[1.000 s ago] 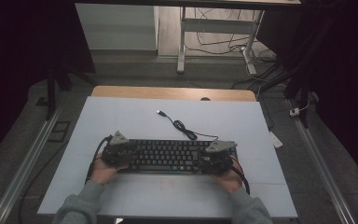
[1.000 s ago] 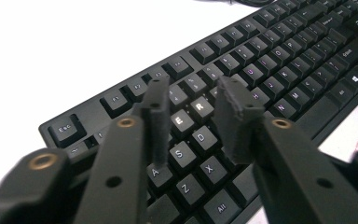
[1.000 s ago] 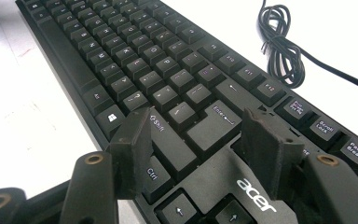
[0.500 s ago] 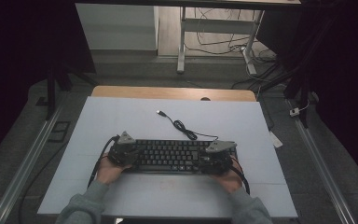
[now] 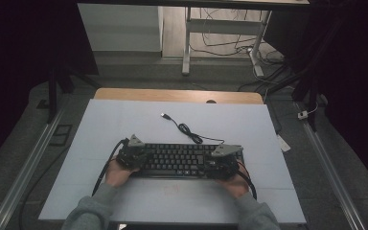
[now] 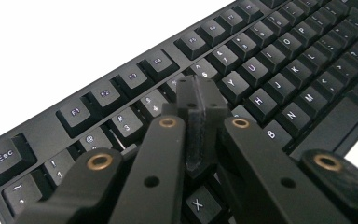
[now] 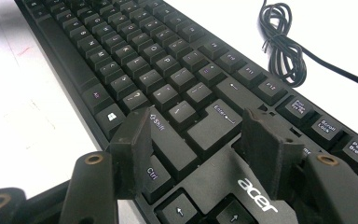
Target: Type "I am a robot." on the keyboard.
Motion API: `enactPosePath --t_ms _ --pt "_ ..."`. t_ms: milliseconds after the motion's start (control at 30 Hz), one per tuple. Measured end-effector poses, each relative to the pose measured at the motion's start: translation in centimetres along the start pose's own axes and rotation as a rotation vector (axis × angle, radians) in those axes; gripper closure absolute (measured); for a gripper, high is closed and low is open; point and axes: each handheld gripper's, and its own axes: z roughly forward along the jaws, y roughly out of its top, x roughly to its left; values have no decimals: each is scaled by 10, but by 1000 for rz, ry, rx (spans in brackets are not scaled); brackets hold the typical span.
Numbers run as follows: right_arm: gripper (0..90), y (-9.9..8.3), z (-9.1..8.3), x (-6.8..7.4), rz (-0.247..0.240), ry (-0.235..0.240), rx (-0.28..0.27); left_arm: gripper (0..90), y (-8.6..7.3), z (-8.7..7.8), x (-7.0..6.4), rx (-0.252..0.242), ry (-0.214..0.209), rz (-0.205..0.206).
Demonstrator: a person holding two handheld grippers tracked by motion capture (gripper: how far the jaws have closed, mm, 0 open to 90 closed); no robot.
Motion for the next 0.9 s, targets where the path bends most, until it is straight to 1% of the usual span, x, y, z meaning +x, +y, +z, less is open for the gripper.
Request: enactPosePath --t_ms 167,367,600,667,733,833,900 --pt "432 0 0 0 1 0 -2 884 0 4 1 6 8 -4" --pt "432 0 -1 -1 3 1 -5 884 1 5 0 3 7 -6" --pt "432 0 -1 -1 1 -1 -3 885 0 5 1 6 7 -2" --pt "432 0 -1 -1 2 -1 -4 885 0 7 0 17 14 5" --pt "433 0 -1 -1 3 1 -6 885 -1 7 1 12 8 2" --pt "432 0 -1 0 3 0 -3 884 -1 6 1 8 16 5" --pt "432 0 -1 0 2 0 -3 885 0 2 1 -9 14 0"
